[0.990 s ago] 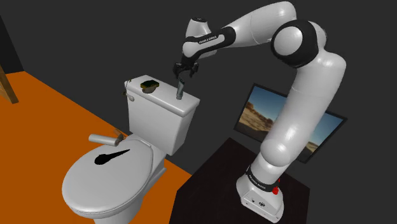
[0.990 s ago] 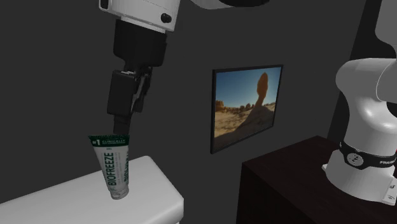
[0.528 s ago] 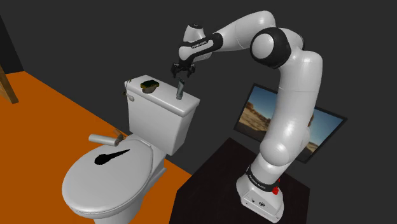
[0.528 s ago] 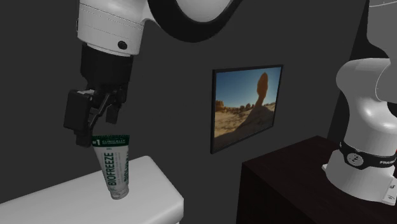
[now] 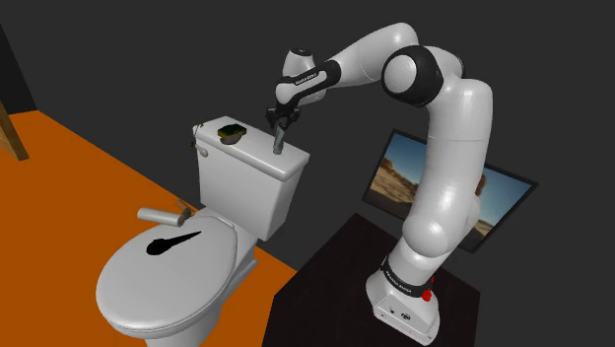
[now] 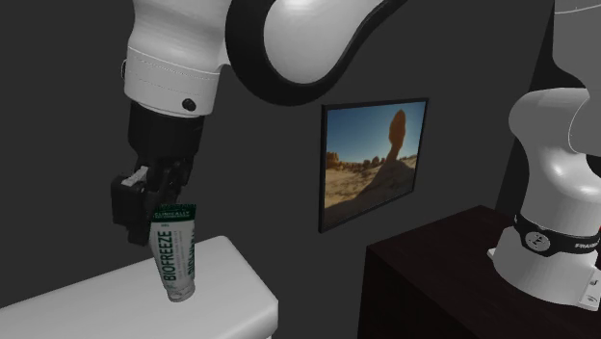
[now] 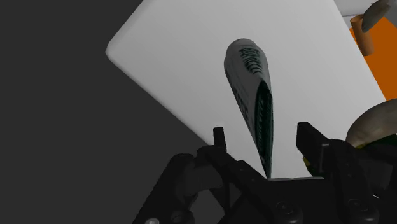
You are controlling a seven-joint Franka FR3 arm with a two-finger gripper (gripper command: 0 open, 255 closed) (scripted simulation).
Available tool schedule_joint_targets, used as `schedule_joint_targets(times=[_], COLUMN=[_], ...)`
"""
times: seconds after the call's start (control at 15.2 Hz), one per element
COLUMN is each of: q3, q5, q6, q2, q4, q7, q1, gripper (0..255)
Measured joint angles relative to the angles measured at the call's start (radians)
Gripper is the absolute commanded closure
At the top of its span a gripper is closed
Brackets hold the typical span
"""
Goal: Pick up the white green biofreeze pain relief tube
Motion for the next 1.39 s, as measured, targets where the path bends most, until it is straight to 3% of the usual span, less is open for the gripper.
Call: schedule_joint_targets(times=[0.59,1.39], q3=[0.000,0.005], q5=[0.000,0.013], q6=[0.002,-0.124], q2=[0.001,-0.061], q4=[0.001,0.064], q7=[0.000,-0.020], q1=[0.000,-0.002], gripper=[255,255])
